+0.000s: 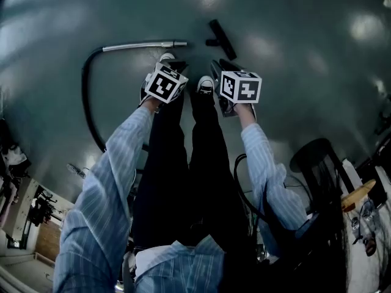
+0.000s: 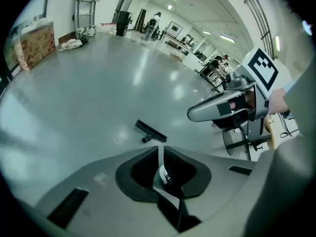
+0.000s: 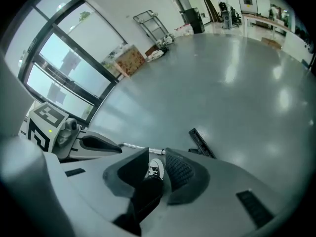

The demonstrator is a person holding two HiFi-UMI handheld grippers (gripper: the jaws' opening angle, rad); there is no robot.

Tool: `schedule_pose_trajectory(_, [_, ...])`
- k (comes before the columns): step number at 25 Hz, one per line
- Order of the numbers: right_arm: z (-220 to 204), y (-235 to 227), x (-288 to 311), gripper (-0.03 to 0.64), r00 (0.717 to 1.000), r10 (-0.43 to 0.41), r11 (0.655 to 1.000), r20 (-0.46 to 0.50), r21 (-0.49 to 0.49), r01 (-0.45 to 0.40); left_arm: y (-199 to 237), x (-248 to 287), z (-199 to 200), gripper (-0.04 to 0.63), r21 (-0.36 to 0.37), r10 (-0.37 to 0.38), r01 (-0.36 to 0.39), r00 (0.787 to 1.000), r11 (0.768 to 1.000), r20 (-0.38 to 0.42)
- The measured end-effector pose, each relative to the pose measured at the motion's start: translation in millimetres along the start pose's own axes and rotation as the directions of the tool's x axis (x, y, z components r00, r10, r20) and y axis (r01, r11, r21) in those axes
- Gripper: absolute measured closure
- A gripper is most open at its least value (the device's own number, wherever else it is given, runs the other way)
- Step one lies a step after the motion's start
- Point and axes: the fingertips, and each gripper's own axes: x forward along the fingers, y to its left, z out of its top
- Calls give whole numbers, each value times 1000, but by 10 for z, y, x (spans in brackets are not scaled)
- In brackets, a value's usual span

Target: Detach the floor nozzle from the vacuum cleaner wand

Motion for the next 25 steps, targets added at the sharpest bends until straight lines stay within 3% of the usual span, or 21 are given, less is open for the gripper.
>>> schedule_pose_trajectory(5, [-154, 397, -597, 547, 1000, 22, 1000, 4, -9, -22, -365, -612, 37, 572, -37, 38, -37, 998, 999, 43])
schedule_pose_trajectory(11, [-78, 648, -1382, 563, 997, 42, 999, 66, -9, -41, -870, -1276, 319, 574, -116, 83, -64, 983, 991, 164])
schedule_pose_trajectory(17, [-84, 938, -2081, 577, 986, 39, 999, 164, 18, -42, -1381, -1895, 368, 583, -206, 97, -37, 952, 978, 291])
schedule_pose_trajectory(22, [-86, 1145, -2600, 583, 976, 81, 996, 203, 21, -88, -1769, -2403, 450, 588, -238, 136, -46, 916, 970, 378])
schedule_pose_trajectory(25, [-149, 1250, -2896, 583, 973, 104, 995, 208, -15, -104, -2116, -2619, 417, 588, -242, 126, -26, 905, 970, 407])
